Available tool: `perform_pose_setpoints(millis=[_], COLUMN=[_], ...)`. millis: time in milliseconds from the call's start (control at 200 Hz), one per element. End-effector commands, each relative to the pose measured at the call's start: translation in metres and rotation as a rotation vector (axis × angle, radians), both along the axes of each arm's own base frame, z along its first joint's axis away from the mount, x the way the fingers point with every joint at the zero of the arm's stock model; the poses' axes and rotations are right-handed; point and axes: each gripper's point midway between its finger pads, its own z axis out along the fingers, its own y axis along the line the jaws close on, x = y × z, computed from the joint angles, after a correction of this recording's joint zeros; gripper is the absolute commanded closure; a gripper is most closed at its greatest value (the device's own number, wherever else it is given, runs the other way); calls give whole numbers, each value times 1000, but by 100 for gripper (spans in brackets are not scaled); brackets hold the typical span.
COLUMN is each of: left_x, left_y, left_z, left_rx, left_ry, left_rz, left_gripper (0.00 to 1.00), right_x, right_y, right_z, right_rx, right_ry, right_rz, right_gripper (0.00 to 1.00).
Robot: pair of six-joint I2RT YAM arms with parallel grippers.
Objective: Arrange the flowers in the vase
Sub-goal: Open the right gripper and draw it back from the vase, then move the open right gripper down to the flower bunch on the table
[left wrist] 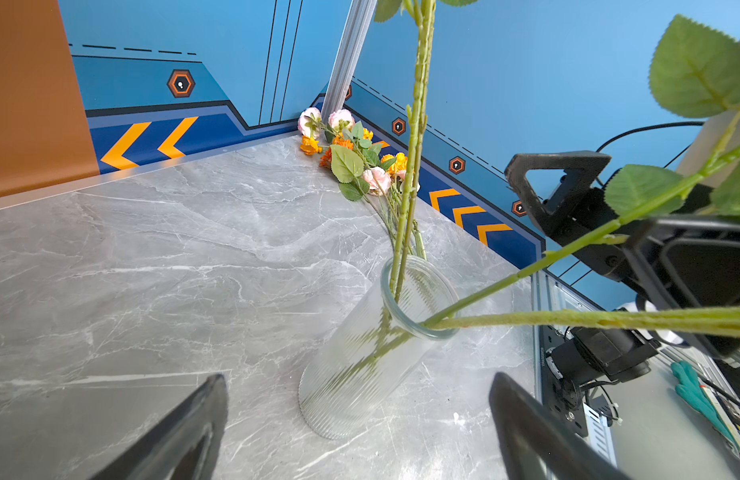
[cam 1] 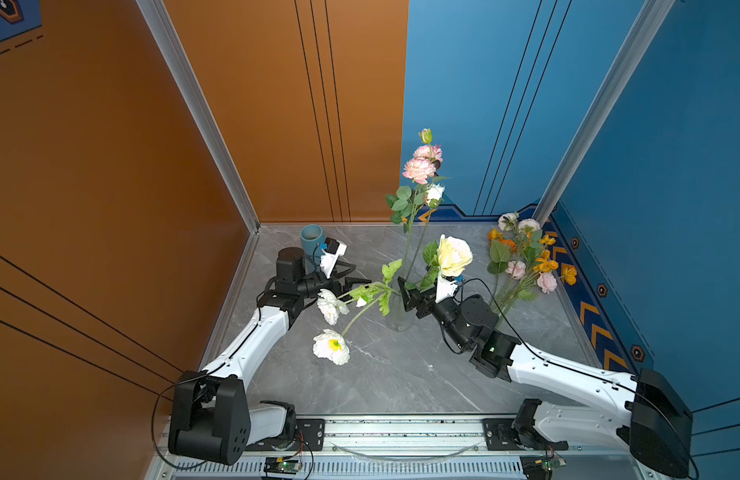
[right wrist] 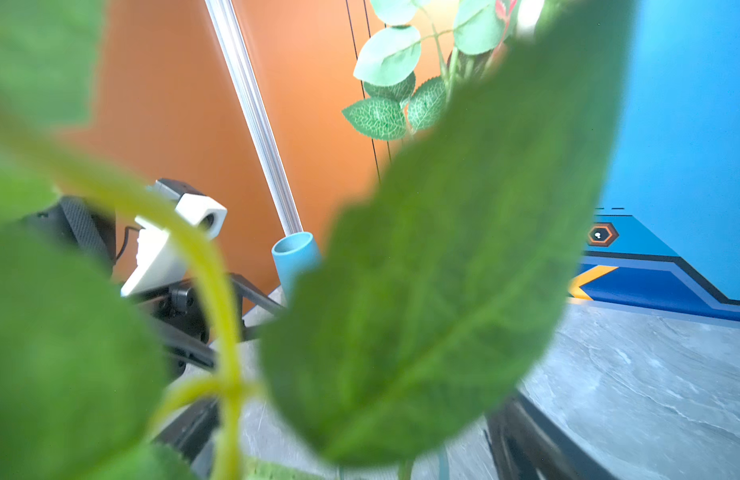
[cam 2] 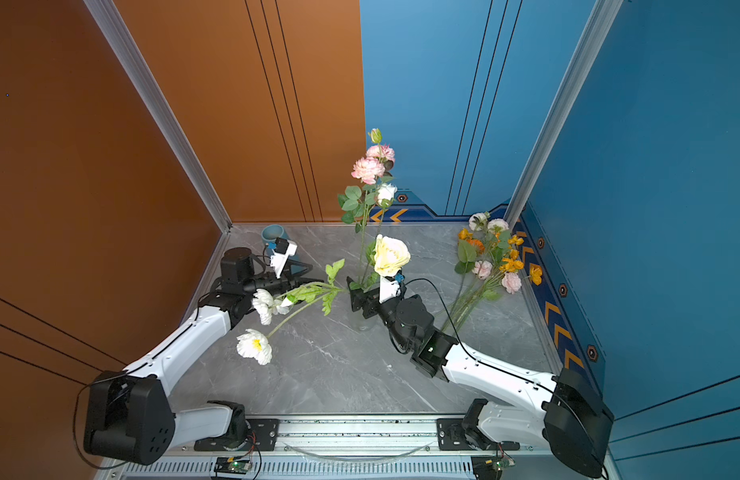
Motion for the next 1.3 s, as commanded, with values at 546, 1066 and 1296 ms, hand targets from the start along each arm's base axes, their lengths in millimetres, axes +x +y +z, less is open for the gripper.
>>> perform_pose_setpoints(millis=[546, 1066, 1296], left_x=[-9, 4, 10], left_y=[-8, 18, 38], left_z=[26, 39, 33], left_rx=[-26, 17, 73], left_ry=[-66, -109, -74], left_rz=[-42, 173, 286], left_gripper=[2, 2, 2], right_x=[-53, -57, -28], right_y=[-32, -123, -208], right_z=[-46, -120, -145], right_rx=[-103, -179, -14], right_ry=[318, 670, 822], right_rz=[107, -207, -597], right_gripper=[1, 2, 5])
